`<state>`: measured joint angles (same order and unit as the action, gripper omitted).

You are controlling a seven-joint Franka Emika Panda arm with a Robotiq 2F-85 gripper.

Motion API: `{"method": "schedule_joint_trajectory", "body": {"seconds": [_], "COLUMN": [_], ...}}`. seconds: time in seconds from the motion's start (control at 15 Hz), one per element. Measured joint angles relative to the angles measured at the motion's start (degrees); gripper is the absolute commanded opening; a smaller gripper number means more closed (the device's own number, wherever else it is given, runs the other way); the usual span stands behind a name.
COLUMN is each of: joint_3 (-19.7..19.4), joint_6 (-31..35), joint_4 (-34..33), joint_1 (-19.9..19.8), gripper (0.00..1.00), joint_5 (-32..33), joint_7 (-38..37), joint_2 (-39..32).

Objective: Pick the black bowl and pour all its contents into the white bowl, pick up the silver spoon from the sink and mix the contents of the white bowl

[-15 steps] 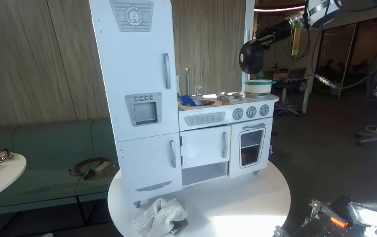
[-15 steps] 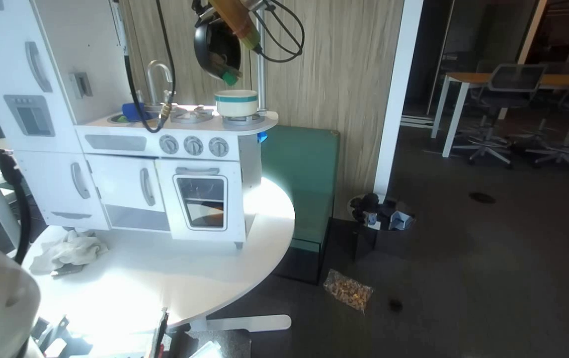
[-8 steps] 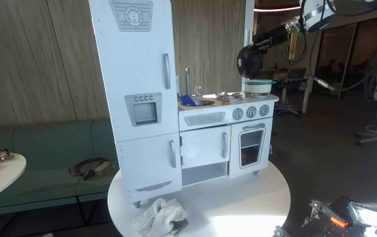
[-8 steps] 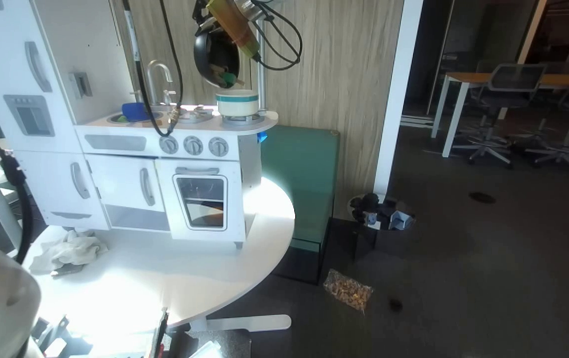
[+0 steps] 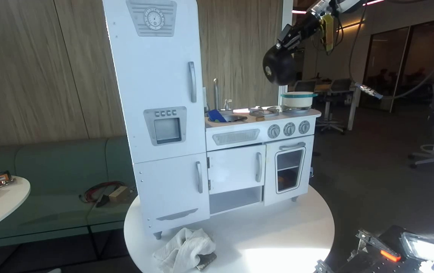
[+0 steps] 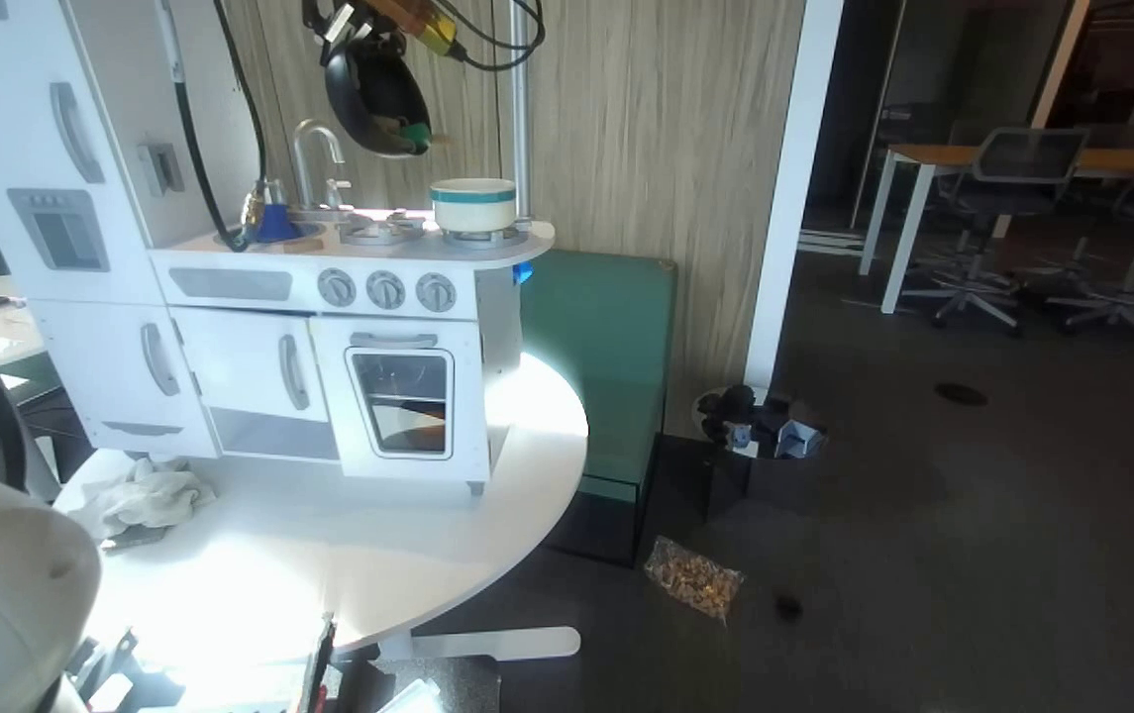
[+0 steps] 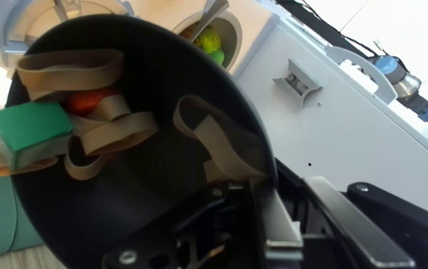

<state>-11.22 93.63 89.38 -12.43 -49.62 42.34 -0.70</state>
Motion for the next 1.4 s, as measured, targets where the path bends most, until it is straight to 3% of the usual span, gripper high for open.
{"method": "schedule_joint_trajectory", "body": {"seconds": [0.6, 1.13, 1.4], "joint_3": [7.81, 11.18, 11.53], "joint_6": [11.35, 11.42, 11.40], "joint_4": [3.93, 4.99, 4.54], "joint_1": [8.37, 11.97, 12.64], "gripper": [0.03, 0.04, 0.04], "joint_5": [34.83, 49.51, 53.69], "joint_7": [-11.19, -16.14, -18.52], "joint_2": [-0.19, -1.95, -4.39]}}
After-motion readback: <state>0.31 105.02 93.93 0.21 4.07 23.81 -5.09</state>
